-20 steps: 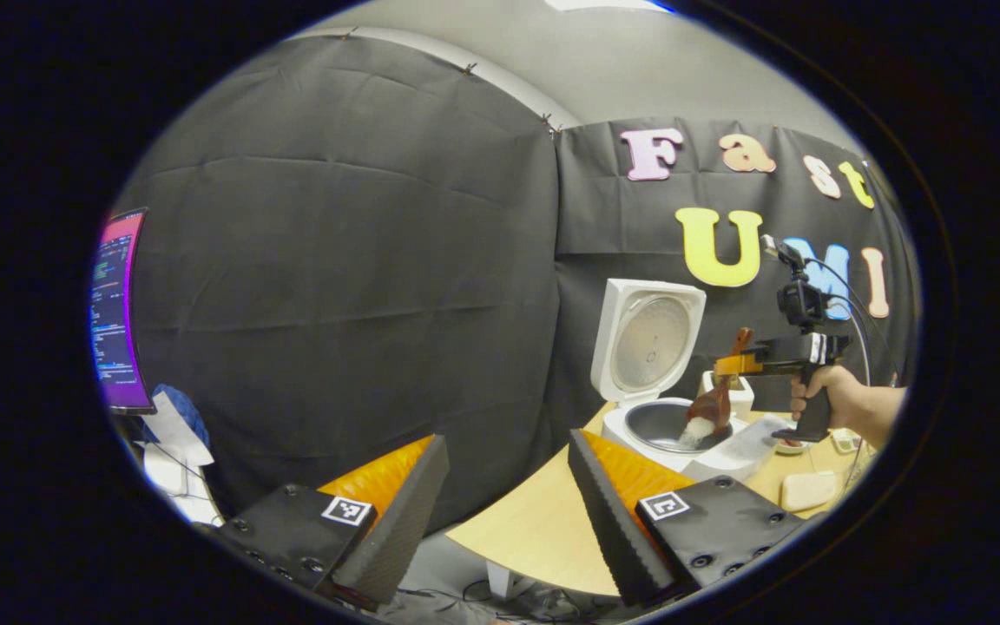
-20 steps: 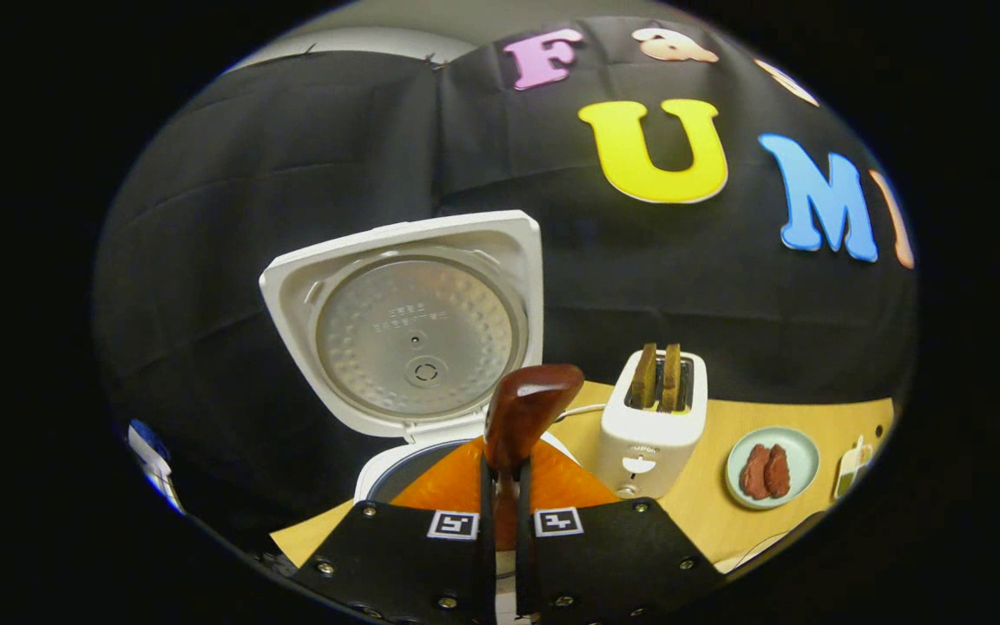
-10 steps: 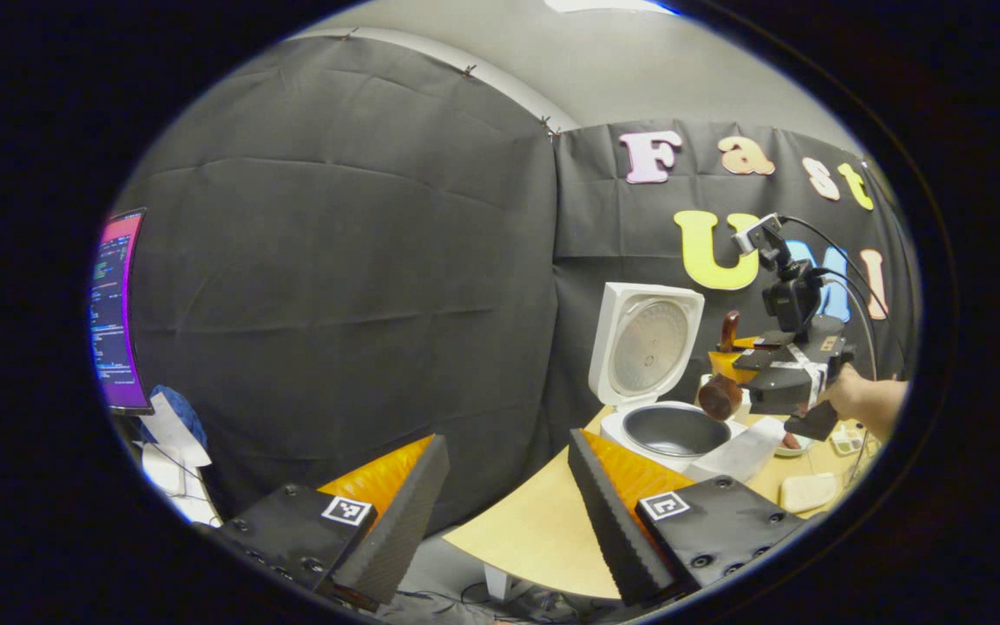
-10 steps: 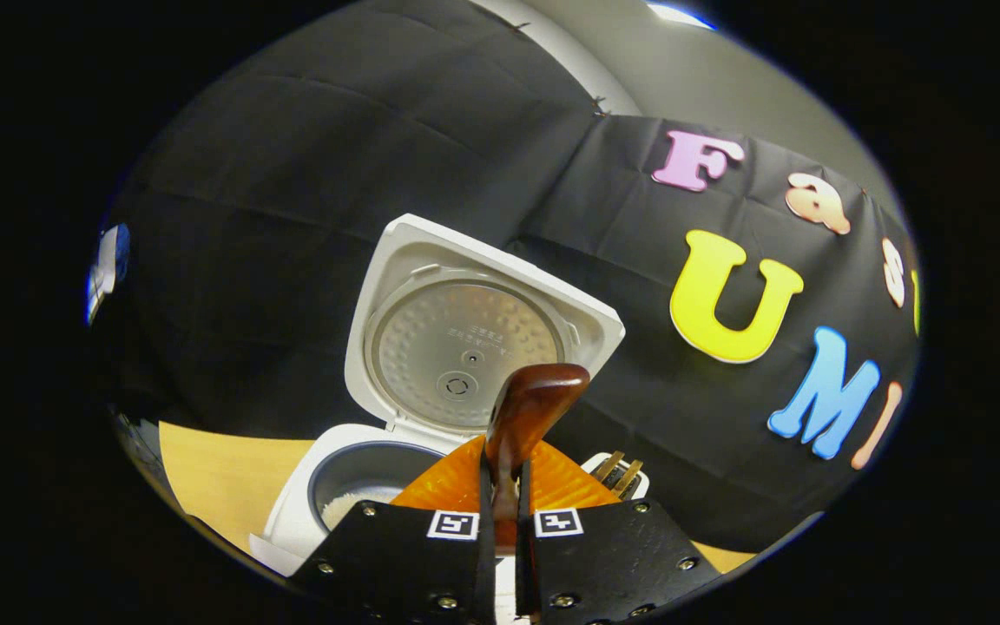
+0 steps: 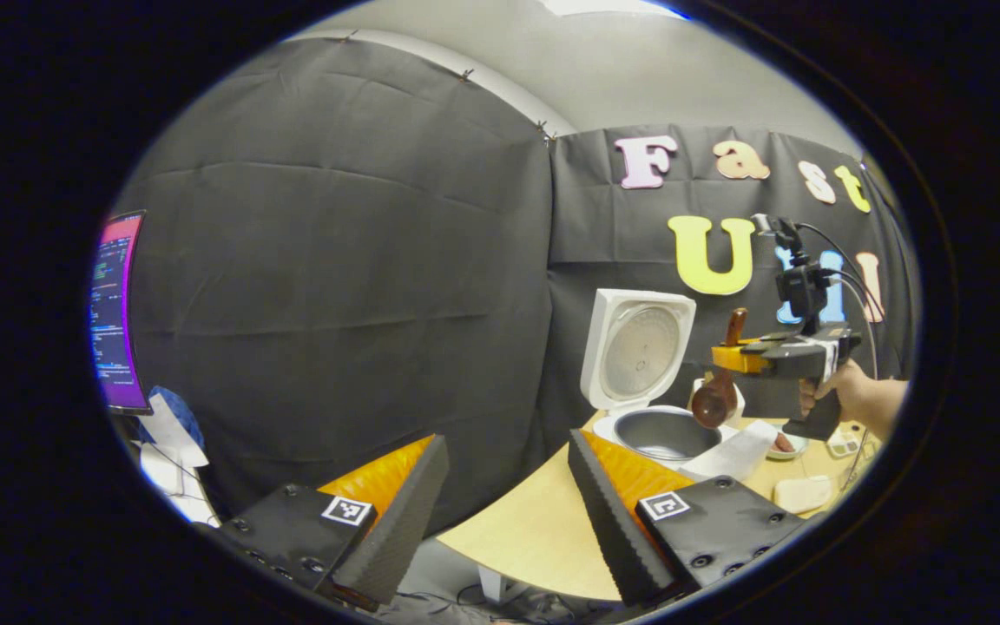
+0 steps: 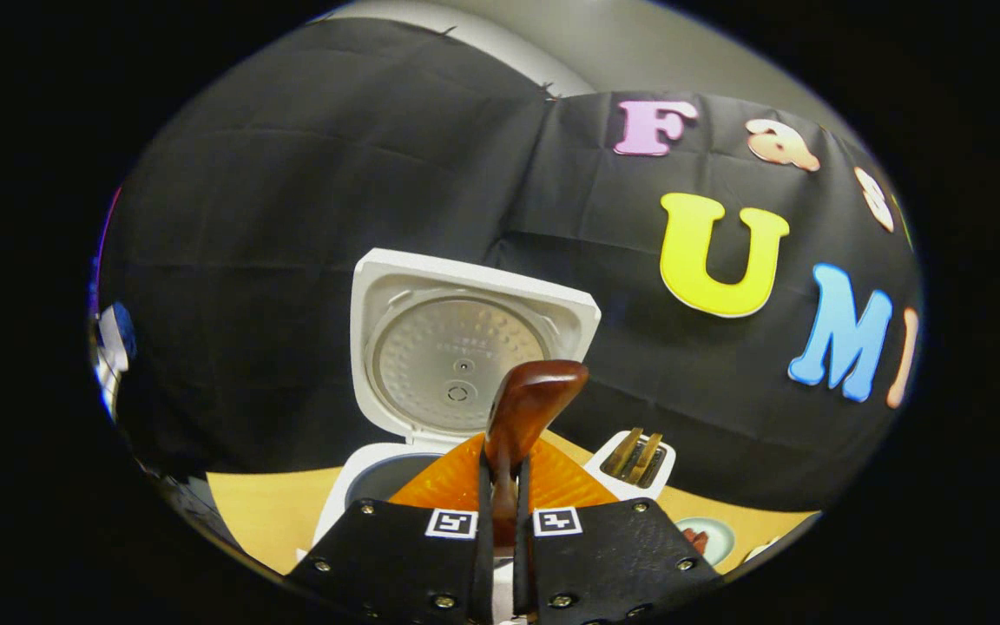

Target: Close the left gripper, press the button to open the rice cooker; take a wooden spoon from the chopstick holder with the right hand, scoop a spoonful of rice and pour it into the rice cooker, then put the wooden spoon back into the chopstick holder.

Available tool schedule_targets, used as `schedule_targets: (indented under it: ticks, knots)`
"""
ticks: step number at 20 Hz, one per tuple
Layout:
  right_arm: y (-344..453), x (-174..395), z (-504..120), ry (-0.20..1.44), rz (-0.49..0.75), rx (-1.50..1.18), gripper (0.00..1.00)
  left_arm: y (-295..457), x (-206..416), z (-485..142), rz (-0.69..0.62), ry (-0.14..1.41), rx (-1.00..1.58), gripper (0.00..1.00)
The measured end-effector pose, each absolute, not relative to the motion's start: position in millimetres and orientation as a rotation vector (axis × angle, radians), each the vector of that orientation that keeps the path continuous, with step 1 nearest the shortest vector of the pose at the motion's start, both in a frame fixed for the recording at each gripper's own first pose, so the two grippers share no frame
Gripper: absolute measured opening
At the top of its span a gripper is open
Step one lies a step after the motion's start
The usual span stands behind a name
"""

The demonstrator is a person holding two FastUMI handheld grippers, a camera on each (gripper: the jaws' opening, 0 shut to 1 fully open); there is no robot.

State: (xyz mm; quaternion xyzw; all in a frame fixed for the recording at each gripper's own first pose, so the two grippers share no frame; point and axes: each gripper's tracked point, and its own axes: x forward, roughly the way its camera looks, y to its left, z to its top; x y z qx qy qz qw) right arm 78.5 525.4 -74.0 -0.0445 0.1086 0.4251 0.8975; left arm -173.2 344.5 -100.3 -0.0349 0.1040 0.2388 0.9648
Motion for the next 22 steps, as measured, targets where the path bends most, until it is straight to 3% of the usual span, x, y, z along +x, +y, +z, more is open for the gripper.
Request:
schedule_targets:
  ticks: [2,6,8,19,22]
  knots:
    - [511,81,-64,0.26,0.869,0.003,0.1,341,-171,-97,0.473,0.201,-0.071,0.92]
    - [470,87,-46,0.301,0.834,0.142,0.09,324,-158,-84,0.435,0.181,-0.061,0.96]
    - [443,93,-41,0.305,0.805,0.185,0.09,311,-145,-79,0.41,0.17,-0.054,0.92]
    - [277,134,-48,0.324,0.573,0.234,0.09,223,-89,-60,0.248,0.125,-0.053,0.92]
    - [230,137,-57,0.334,0.5,0.24,0.09,201,-78,-60,0.21,0.124,-0.053,1.0]
